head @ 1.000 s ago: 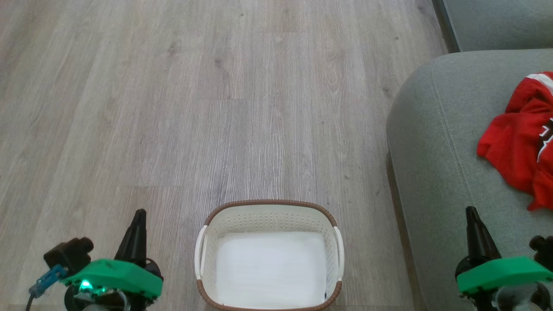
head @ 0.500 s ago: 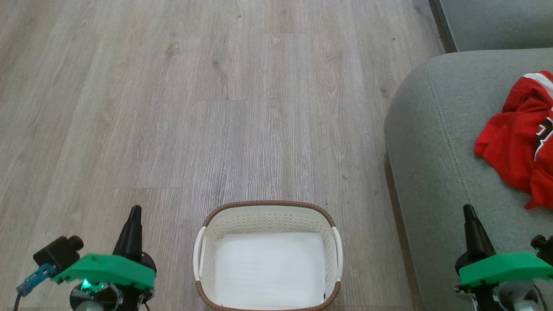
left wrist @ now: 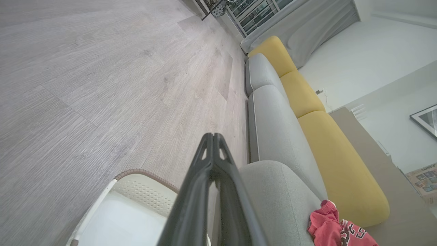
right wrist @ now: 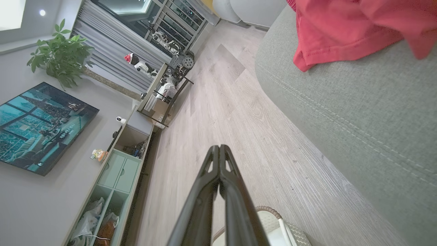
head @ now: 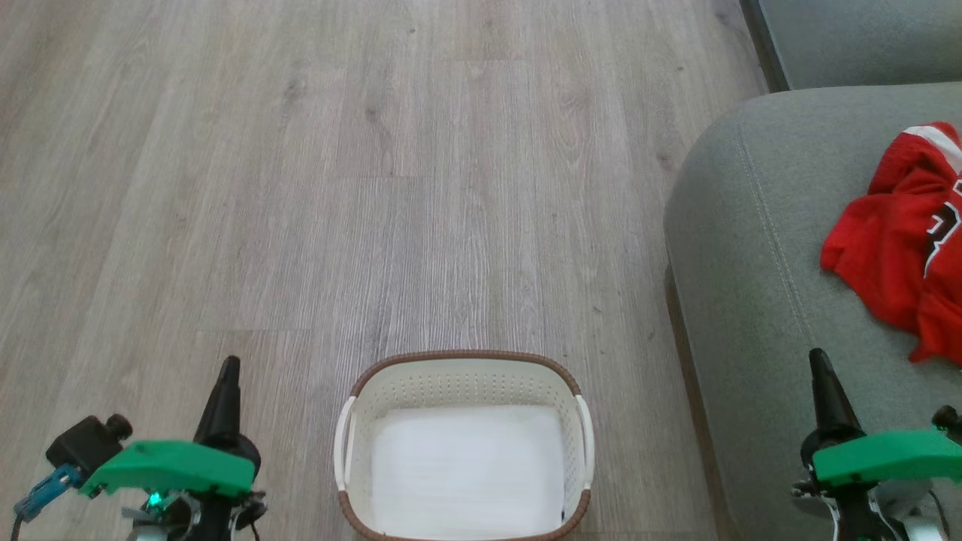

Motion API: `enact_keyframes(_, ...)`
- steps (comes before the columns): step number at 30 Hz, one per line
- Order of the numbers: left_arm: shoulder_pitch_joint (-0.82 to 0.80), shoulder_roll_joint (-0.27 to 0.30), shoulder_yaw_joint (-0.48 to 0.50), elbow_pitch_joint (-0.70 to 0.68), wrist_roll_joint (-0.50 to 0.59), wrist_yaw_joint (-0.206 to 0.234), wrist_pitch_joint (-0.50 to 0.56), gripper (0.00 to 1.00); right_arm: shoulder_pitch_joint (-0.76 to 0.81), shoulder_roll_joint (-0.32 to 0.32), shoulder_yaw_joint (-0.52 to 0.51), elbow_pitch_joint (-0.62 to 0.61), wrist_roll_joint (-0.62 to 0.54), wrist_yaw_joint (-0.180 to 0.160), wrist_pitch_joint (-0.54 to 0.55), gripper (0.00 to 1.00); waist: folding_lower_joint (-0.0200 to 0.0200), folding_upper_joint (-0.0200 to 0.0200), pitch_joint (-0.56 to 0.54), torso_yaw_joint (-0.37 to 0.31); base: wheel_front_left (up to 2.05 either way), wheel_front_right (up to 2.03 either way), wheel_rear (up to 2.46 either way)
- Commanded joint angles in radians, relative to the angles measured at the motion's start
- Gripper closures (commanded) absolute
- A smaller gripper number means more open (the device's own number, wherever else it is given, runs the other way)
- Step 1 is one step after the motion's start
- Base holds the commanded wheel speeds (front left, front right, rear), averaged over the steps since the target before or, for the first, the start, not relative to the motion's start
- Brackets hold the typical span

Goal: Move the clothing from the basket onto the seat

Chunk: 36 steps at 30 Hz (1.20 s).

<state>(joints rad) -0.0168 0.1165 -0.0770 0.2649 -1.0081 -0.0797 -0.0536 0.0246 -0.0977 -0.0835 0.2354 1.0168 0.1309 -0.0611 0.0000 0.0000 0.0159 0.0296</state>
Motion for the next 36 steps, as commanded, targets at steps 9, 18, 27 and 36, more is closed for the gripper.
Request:
enact_keyframes(9, -0.061, -0.006, 0.059, -0.026, -0.102, -0.014, 0.027, 1.0, -0.063, 0.004, 0.002, -0.021, 0.102, 0.0, 0.029, 1.0, 0.0, 0.0, -0.002, -0.004, 0.0, 0.0, 0.0)
enact_keyframes(18, -0.067, -0.017, 0.084, -0.025, -0.194, -0.021, 0.053, 1.0, -0.076, 0.011, -0.003, -0.016, 0.193, 0.0, 0.055, 1.0, 0.0, 0.0, -0.004, -0.009, 0.0, 0.0, 0.0)
enact_keyframes(27, -0.072, -0.028, 0.108, -0.023, -0.286, -0.028, 0.079, 1.0, -0.089, 0.018, -0.008, -0.01, 0.285, 0.0, 0.081, 1.0, 0.0, 0.0, -0.006, -0.014, 0.0, 0.0, 0.0)
enact_keyframes(36, -0.077, -0.038, 0.13, -0.022, -0.367, -0.034, 0.102, 1.0, -0.1, 0.025, -0.013, -0.005, 0.366, 0.0, 0.104, 1.0, 0.0, 0.0, -0.008, -0.018, 0.0, 0.0, 0.0)
